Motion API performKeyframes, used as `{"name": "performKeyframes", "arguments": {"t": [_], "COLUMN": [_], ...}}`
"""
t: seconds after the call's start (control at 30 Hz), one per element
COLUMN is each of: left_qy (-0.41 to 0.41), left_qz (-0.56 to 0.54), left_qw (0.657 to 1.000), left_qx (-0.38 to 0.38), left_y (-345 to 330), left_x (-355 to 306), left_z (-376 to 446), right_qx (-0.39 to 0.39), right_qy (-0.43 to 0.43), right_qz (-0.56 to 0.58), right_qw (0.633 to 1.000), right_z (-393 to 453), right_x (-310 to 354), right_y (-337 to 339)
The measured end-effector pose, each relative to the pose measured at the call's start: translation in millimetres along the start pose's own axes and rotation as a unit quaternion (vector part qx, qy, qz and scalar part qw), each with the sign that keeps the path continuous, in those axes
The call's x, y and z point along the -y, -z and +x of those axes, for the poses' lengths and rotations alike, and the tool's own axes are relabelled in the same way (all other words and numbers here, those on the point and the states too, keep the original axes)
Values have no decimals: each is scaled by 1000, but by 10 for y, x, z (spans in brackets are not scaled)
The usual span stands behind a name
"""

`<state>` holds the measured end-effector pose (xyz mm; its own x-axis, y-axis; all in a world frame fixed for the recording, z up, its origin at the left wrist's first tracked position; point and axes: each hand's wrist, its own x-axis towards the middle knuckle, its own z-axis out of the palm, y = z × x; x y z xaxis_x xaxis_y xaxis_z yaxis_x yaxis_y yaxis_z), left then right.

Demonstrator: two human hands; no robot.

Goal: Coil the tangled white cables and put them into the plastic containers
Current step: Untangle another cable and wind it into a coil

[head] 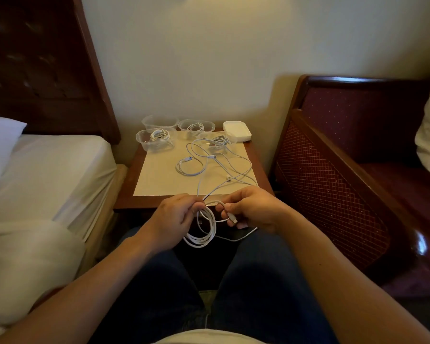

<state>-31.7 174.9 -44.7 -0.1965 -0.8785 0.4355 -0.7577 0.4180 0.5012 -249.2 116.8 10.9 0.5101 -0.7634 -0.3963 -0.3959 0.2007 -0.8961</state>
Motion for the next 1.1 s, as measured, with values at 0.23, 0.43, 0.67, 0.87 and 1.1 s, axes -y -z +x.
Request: {"name": "performKeyframes", "arguments": {"t": [0.23, 0.43, 0.67, 0.87, 1.1], "left_qy": [31, 94, 107, 115, 98], "left_qz": [34, -43, -107, -89, 5], "left_qw": [998, 993, 988, 989, 994], "left_qx": [-41, -49, -19, -41, -44], "left_y": [-36, -97, -65, -10, -67], "left_x": [-49, -170, -287, -211, -176], "left_z": [39, 54, 31, 31, 13], "right_qx": [36, -111, -66, -57, -78], "right_qy": [-51, 36, 139, 118, 70], "right_qz": [136, 5, -63, -2, 36], "right_qw": [989, 993, 986, 991, 994], "right_z": [-123, -57, -37, -111, -160], "right_x": [76, -40, -141, -182, -130], "right_y": [-220, -355, -271, -240, -272]}}
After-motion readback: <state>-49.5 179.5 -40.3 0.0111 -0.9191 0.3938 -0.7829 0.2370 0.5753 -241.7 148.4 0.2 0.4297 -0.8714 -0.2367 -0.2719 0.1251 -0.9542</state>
